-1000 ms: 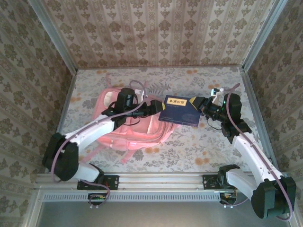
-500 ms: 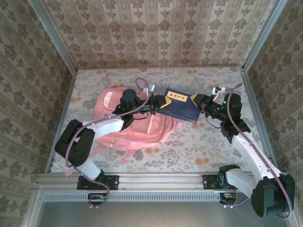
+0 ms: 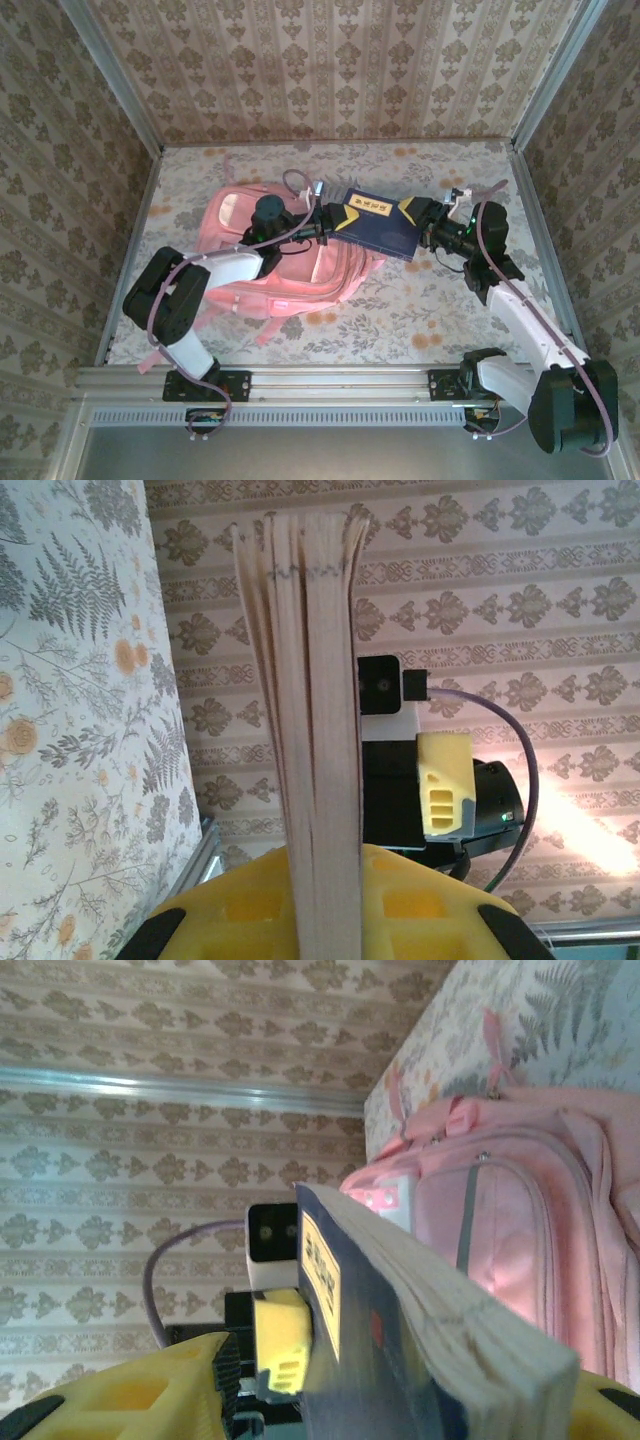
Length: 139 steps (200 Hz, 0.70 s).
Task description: Pack books, pencil case, and school supplies into a backpack
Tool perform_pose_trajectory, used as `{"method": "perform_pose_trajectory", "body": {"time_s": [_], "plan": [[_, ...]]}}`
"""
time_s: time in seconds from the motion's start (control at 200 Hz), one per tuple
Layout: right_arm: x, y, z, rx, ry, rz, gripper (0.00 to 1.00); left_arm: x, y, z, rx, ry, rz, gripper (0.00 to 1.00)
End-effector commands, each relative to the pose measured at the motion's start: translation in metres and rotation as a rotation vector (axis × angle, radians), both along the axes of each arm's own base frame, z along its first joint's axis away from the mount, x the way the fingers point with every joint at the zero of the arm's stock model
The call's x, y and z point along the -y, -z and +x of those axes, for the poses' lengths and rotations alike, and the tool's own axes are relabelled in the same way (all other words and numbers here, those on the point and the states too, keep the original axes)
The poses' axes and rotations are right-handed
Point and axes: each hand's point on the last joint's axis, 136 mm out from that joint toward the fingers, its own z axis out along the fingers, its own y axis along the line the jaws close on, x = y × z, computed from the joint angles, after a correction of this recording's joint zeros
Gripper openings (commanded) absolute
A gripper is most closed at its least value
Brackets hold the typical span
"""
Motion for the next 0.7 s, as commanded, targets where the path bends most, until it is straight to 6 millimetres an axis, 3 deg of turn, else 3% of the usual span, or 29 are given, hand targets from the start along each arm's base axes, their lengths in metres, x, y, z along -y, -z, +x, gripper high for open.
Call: {"method": "perform_pose_trajectory", "body": {"time_s": [0.0,0.32,0.405,0.5,0.545,0.645,0.69], "plan": [[-0.013,-0.009,-0.012,0.042,-0.093,0.065,0.5,-0.01,-0.026,-0.001,0.103,-0.033,-0.023,0.0],[-0.017,-0.013,-0.028,0.074,-0.116,0.057,0.38,-0.013,-0.021,-0.002,0.127,-0.043,0.033,0.0],[-0.019,-0.015,-0.027,0.08,-0.118,0.052,0.27,-0.008,-0.02,-0.006,0.131,-0.022,0.04,0.0],[-0.019,-0.016,-0.027,0.083,-0.107,0.036,0.05,-0.008,-0.016,-0.006,0.134,-0.023,0.063,0.02],[-0.017,-0.014,-0.027,0.08,-0.095,0.016,0.0,-0.01,-0.014,-0.006,0.138,-0.028,0.082,0.08],[-0.005,-0.009,-0.029,0.065,-0.04,-0.066,0.0,-0.017,-0.004,-0.007,0.159,-0.036,0.172,0.43],[0.005,-0.008,-0.03,0.063,0.003,-0.104,0.0,-0.021,0.008,-0.008,0.17,-0.034,0.26,0.52]]}}
